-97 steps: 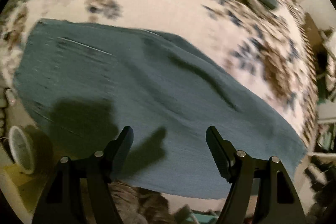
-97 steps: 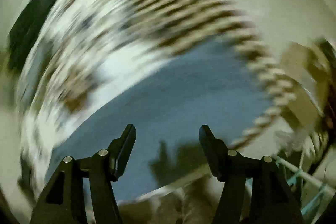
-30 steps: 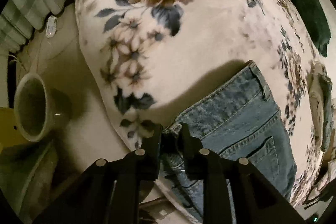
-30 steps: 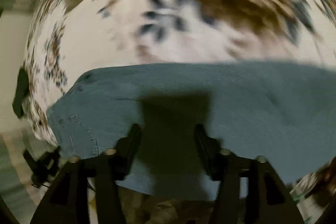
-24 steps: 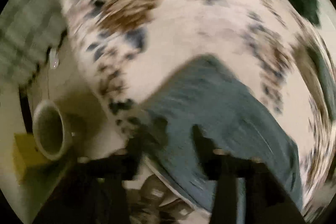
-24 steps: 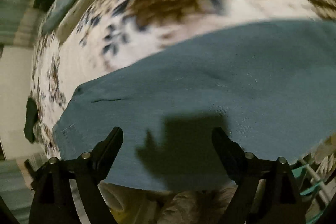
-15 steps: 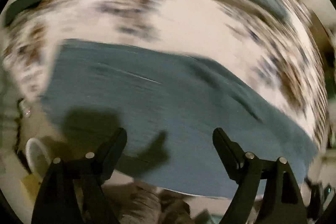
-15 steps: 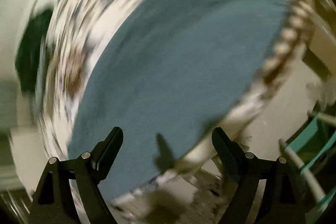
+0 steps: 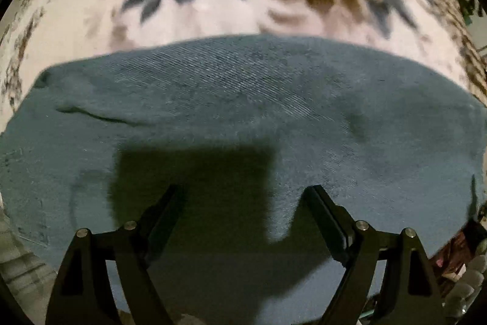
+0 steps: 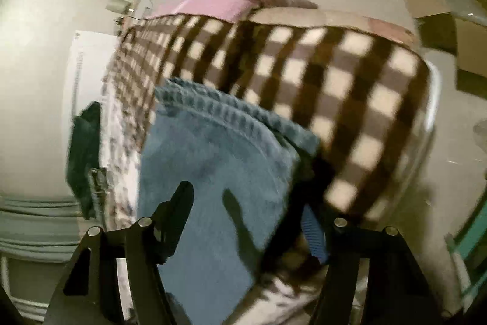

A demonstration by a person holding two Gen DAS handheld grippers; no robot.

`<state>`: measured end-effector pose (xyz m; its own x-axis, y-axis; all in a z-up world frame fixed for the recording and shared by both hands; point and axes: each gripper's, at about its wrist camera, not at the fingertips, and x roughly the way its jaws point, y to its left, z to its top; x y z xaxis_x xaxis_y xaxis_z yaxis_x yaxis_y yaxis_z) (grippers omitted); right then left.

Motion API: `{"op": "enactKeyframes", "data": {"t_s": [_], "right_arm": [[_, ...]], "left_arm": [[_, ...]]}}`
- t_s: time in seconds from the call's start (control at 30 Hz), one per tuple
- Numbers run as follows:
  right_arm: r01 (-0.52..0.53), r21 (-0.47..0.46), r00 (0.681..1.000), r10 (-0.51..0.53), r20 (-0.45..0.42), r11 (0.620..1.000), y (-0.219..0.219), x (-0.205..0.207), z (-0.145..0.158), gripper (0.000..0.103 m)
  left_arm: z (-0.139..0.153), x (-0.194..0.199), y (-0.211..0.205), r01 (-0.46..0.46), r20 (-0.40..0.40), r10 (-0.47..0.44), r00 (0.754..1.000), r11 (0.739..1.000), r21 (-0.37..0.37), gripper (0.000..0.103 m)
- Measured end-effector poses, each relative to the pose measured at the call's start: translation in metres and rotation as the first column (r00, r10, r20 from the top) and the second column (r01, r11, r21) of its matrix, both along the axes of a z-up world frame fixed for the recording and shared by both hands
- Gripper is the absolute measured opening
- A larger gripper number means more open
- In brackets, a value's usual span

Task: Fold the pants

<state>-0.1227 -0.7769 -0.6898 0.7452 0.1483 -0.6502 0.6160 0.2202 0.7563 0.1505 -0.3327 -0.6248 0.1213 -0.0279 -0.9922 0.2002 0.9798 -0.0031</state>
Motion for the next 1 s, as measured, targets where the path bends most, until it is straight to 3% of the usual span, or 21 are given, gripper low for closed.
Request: {"op": "enactKeyframes", "data": {"t_s": [0.03,0.1,0.17,0.27,0.33,0.37,0.4,0.57,0.73,0.83,1.0], "right_arm": [[-0.001,0.011,0.999,0.0,0.032,1.0,-0.004,0.0,-0.001,0.069],[-0.013,0.036,0.996,0.01,0.093,0.999,-0.011,0.006,-0.007,0.067],[-0.023,0.056,0.992,0.016,0.129,0.998,-0.015,0.014,-0.011,0.067],[-0.04,0.06,0.986,0.029,0.166,0.997,-0.014,0.028,-0.018,0.066],[-0.04,0.055,0.986,0.031,0.162,0.998,-0.013,0.035,-0.019,0.048],[-0.041,0.049,0.99,0.034,0.138,0.998,-0.013,0.037,-0.019,0.017],[-0.032,0.025,0.994,0.029,0.102,0.999,-0.012,0.036,-0.017,0.01],[-0.035,-0.085,0.999,0.037,0.029,0.996,0.004,0.049,0.025,0.008],[-0.088,-0.204,0.995,0.096,0.032,0.975,0.034,0.065,0.092,0.008],[-0.169,-0.287,0.983,0.183,0.025,0.943,0.071,0.086,0.14,0.007],[-0.311,-0.37,0.942,0.335,0.003,0.875,0.145,0.119,0.191,0.007]], "left_arm": [[-0.002,0.003,0.002,-0.015,0.002,0.015,1.0,1.0,-0.006,0.096],[-0.006,0.01,0.007,-0.052,-0.004,0.052,0.999,0.998,-0.024,0.103],[-0.009,0.018,0.012,-0.094,-0.013,0.094,0.996,0.994,-0.055,0.103],[-0.011,0.022,0.013,-0.12,-0.004,0.12,0.993,0.992,-0.042,0.103],[-0.013,0.023,0.015,-0.13,0.009,0.13,0.991,0.991,-0.039,0.103],[-0.013,0.022,0.015,-0.131,0.011,0.131,0.991,0.991,-0.037,0.103],[-0.013,0.023,0.016,-0.128,0.011,0.129,0.992,0.991,-0.034,0.103],[-0.001,0.018,0.008,-0.146,-0.015,0.146,0.989,0.989,-0.022,0.103],[0.041,0.015,0.013,-0.156,0.035,0.16,0.986,0.983,-0.097,0.103],[0.068,0.011,0.025,-0.148,0.072,0.159,0.985,0.98,-0.133,0.103],[0.102,-0.001,0.077,-0.193,0.108,0.215,0.971,0.964,-0.184,0.103]]}}
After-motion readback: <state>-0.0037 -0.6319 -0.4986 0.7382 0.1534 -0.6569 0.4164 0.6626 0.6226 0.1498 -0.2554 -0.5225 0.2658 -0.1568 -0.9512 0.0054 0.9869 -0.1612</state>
